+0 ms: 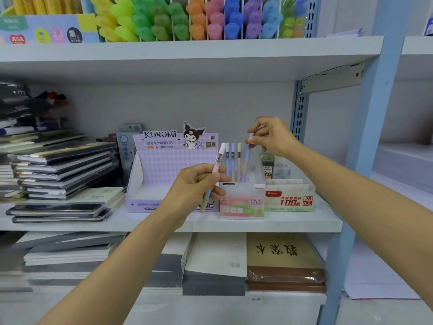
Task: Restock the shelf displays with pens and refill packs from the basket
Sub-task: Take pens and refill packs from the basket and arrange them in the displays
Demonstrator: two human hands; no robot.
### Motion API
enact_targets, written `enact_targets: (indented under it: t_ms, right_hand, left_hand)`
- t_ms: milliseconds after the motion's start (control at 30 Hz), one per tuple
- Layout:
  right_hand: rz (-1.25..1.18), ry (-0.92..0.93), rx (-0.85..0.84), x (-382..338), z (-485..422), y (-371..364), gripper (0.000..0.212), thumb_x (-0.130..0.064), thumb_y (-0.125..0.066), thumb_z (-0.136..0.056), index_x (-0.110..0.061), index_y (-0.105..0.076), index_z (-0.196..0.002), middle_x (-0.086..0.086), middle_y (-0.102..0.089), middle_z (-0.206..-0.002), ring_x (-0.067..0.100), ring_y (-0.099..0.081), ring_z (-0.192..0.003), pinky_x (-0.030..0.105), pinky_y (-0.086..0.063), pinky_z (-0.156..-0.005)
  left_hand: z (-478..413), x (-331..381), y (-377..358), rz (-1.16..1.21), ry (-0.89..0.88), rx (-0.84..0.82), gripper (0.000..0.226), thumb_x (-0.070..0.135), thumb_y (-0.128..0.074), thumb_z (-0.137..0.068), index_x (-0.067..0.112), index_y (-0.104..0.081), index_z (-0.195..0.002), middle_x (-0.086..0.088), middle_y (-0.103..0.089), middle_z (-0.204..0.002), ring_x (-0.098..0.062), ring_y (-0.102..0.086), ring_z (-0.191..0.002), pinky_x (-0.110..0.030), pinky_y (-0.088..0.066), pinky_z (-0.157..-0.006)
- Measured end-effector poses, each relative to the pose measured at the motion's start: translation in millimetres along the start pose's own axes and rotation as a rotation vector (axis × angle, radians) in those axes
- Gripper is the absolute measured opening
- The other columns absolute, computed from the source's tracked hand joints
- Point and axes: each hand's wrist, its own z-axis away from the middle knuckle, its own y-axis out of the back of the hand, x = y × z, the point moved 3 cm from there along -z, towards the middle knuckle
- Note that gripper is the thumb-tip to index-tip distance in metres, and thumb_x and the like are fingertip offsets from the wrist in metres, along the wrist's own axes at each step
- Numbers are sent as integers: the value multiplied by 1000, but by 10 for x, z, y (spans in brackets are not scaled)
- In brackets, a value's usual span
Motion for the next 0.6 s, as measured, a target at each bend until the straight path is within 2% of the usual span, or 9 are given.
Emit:
enact_targets:
  t_ms: [67, 167, 300, 367, 500, 600]
  right_hand:
    - [-34, -10, -41, 17, -8, 52, 9, -4, -66, -89, -10, -60, -92, 13, -74, -84, 16, -73, -83, 20, -50, -52]
    - [-82, -21, -62, 51, -9, 78, 9, -1, -63, -90, -8, -60, -94, 14, -74, -85, 13, -72, -89, 20, -50, -50]
    - [-95, -13, -95, 40, -26, 29, 12, -2, -62, -91, -5, -62, -103, 9, -72, -94, 13, -72, -86, 20, -53, -54]
    - [-107, -8, -70, 35, -21, 37, 12, -3, -61, -92, -7, -63, -104, 9, -72, -95, 15, -72, -84, 21, -55, -56]
    - [-125, -30, 22, 68, 9, 8, 7, -4, -63, -91, -9, -60, -95, 12, -71, -91, 17, -73, -77, 18, -50, -50]
    - [-70, 6, 85, 46, -5, 23, 7, -5, -65, -89, -8, -61, -95, 11, -70, -89, 17, -71, -76, 18, -51, -54]
  left_hand:
    - [-4, -2, 7, 1, 1, -4, 18, 13, -53, -99, 11, -67, -109, -4, -75, -101, -19, -70, -76, -27, -58, -71]
    - [-12, -6, 6, 10, 3, -5, 17, 13, -53, -99, 10, -67, -109, -6, -75, -100, -20, -70, -76, -26, -58, -71]
    - [-18, -6, 0, 12, 7, 2, 17, 13, -53, -99, 11, -67, -108, -6, -75, -99, -19, -70, -75, -26, -58, -70]
    - [-17, -11, 0, 11, 9, 1, 17, 13, -53, -99, 12, -68, -107, -5, -75, -99, -19, -70, -75, -27, -59, -72]
    - [-23, -14, -1, 12, 5, 4, 17, 14, -55, -98, 11, -67, -109, -5, -75, -99, -18, -70, -75, -27, -59, -73]
    - [-28, -17, -4, 16, 8, 5, 17, 14, -55, -98, 11, -67, -109, -5, -75, -98, -17, -70, -74, -26, -58, -71]
